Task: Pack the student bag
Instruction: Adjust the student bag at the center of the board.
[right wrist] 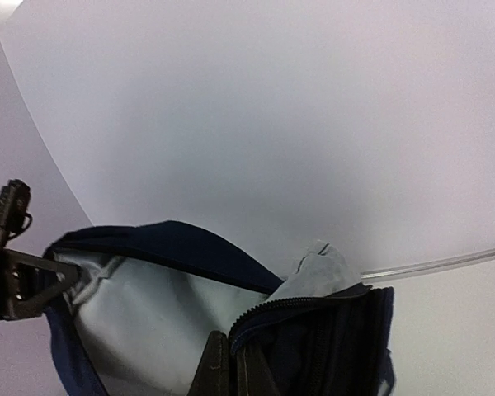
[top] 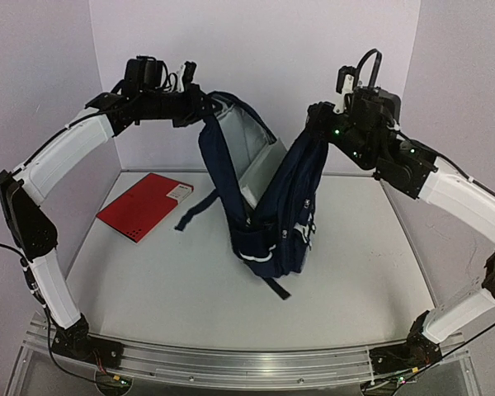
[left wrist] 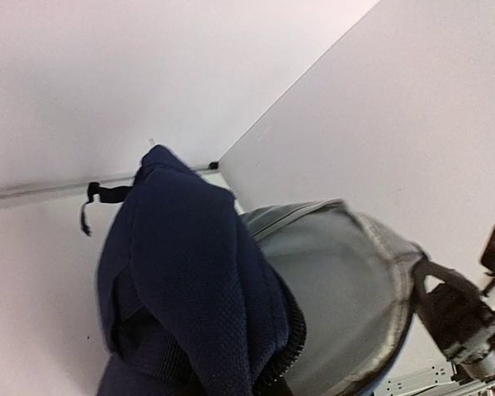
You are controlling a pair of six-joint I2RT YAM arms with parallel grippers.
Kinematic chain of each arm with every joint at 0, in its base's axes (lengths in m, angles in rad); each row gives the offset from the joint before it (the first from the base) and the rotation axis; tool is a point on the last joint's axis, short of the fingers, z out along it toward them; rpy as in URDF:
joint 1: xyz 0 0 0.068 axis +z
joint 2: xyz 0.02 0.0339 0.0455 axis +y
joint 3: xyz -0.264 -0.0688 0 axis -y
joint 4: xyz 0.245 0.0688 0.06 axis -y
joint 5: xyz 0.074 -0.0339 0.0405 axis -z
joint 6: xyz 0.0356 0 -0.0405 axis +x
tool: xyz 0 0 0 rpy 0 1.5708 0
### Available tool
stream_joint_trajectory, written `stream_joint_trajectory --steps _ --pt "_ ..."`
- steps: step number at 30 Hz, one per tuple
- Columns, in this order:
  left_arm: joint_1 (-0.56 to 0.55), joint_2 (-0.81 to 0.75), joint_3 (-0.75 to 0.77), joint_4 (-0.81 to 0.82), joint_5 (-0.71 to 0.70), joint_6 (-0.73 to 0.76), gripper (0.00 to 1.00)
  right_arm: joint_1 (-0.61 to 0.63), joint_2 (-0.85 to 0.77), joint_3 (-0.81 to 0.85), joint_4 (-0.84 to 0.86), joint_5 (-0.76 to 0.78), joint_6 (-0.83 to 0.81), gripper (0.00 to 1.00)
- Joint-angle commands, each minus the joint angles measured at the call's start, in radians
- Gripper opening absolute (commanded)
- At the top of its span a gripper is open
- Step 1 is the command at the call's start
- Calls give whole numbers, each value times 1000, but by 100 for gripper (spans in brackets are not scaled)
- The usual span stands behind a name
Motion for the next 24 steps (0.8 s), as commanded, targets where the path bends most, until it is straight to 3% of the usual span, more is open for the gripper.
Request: stream_joint_trajectory --steps 1,7,11,15,20,24 --pt "33 5 161 35 22 93 0 2 -82 26 112 99 33 0" --pt "33 36 31 21 32 92 0 2 -94 -148 68 152 140 0" --pt "33 55 29 -1 43 97 0 2 -78 -173 11 134 163 0" --pt "33 55 114 37 55 101 0 2 -70 -75 -4 112 111 0" --pt "33 126 377 -26 48 156 0 2 -9 199 -3 32 -10 0" --pt "33 122 381 -11 26 196 0 2 21 278 -3 11 -40 0"
